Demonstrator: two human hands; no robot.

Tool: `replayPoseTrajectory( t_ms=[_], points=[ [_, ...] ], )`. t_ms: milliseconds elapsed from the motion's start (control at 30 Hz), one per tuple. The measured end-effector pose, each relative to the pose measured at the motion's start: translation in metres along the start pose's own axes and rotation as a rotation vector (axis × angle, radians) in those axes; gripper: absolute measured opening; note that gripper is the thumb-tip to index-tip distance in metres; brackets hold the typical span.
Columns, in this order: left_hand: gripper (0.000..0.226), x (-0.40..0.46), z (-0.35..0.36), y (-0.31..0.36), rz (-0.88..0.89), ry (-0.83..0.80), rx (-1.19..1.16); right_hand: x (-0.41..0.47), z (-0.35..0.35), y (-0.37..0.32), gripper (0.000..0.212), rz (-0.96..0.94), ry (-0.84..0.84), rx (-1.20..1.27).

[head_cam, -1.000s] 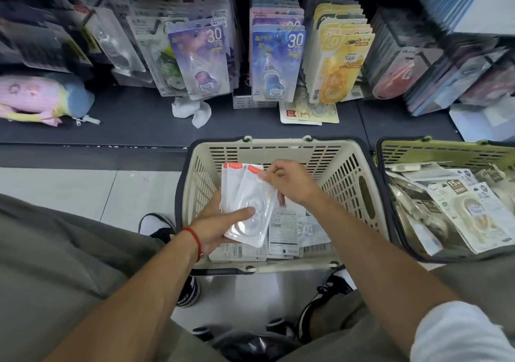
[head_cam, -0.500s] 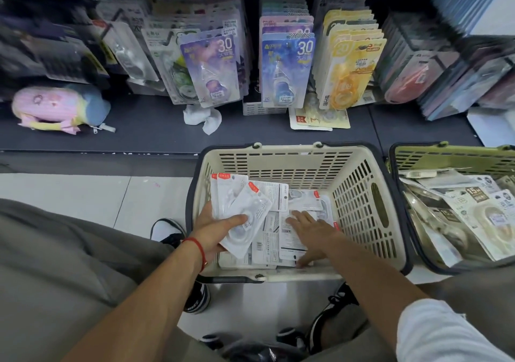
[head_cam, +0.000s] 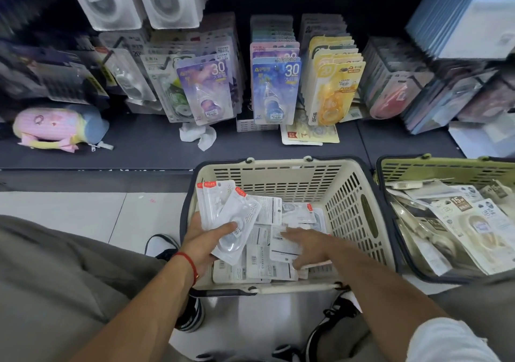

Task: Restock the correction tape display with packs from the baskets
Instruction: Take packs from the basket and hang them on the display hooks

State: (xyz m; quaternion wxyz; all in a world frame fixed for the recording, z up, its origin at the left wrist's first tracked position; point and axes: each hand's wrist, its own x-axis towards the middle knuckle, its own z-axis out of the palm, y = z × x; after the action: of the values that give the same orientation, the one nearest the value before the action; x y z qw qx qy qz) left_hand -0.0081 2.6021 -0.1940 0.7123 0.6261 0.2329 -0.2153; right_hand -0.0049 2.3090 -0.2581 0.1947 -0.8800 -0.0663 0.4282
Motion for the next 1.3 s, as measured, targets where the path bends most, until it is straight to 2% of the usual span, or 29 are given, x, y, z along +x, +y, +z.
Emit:
replayPoseTrajectory(
  t_ms=[100, 167, 233, 300, 500, 600, 733, 800, 900, 1000, 1133, 1233, 1300],
  points=[
    [0.063, 0.003, 0.003, -0.001, 0.033, 0.008, 0.006, -0.023, -0.034, 0.005, 0.041, -0.009, 0.138, 0.518],
    [0.062, 0.005, 0.007, 0.0, 0.068, 0.006, 0.004, -0.04, -0.059, 0.009, 0.018, 0.01, 0.222, 0.818],
    [0.064, 0.003, 0.013, 0.004, 0.095, 0.002, -0.013, -0.056, -0.083, 0.01, 0.026, -0.013, 0.249, 0.947],
    [0.071, 0.0, 0.021, 0.012, 0.137, -0.032, -0.048, -0.07, -0.106, 0.002, 0.036, -0.089, 0.278, 0.938],
    [0.071, -0.013, 0.048, 0.066, 0.215, -0.332, -0.214, -0.098, -0.162, -0.062, 0.03, -0.289, 0.403, 0.797],
    [0.072, -0.022, 0.06, 0.107, 0.31, -0.383, -0.214, -0.106, -0.18, -0.098, 0.031, -0.316, 0.552, 0.773],
    [0.073, -0.03, 0.066, 0.175, 0.456, -0.294, -0.242, -0.118, -0.209, -0.138, 0.033, -0.393, 0.78, 0.929],
    [0.071, -0.034, 0.064, 0.212, 0.533, -0.273, -0.257, -0.128, -0.223, -0.155, 0.037, -0.444, 0.77, 0.969],
    [0.071, -0.038, 0.053, 0.262, 0.661, -0.293, -0.214, -0.136, -0.236, -0.182, 0.034, -0.518, 0.699, 0.82],
    [0.076, -0.037, 0.04, 0.298, 0.789, -0.294, -0.143, -0.135, -0.256, -0.207, 0.034, -0.606, 0.785, 0.815],
    [0.082, -0.027, 0.015, 0.315, 0.99, -0.099, -0.151, -0.13, -0.29, -0.222, 0.029, -0.673, 0.978, 0.764],
    [0.082, -0.018, -0.005, 0.315, 1.08, 0.034, -0.142, -0.12, -0.302, -0.224, 0.029, -0.69, 1.017, 0.756],
    [0.078, -0.015, -0.014, 0.315, 1.085, 0.056, -0.153, -0.114, -0.304, -0.225, 0.03, -0.706, 1.034, 0.754]
  ],
)
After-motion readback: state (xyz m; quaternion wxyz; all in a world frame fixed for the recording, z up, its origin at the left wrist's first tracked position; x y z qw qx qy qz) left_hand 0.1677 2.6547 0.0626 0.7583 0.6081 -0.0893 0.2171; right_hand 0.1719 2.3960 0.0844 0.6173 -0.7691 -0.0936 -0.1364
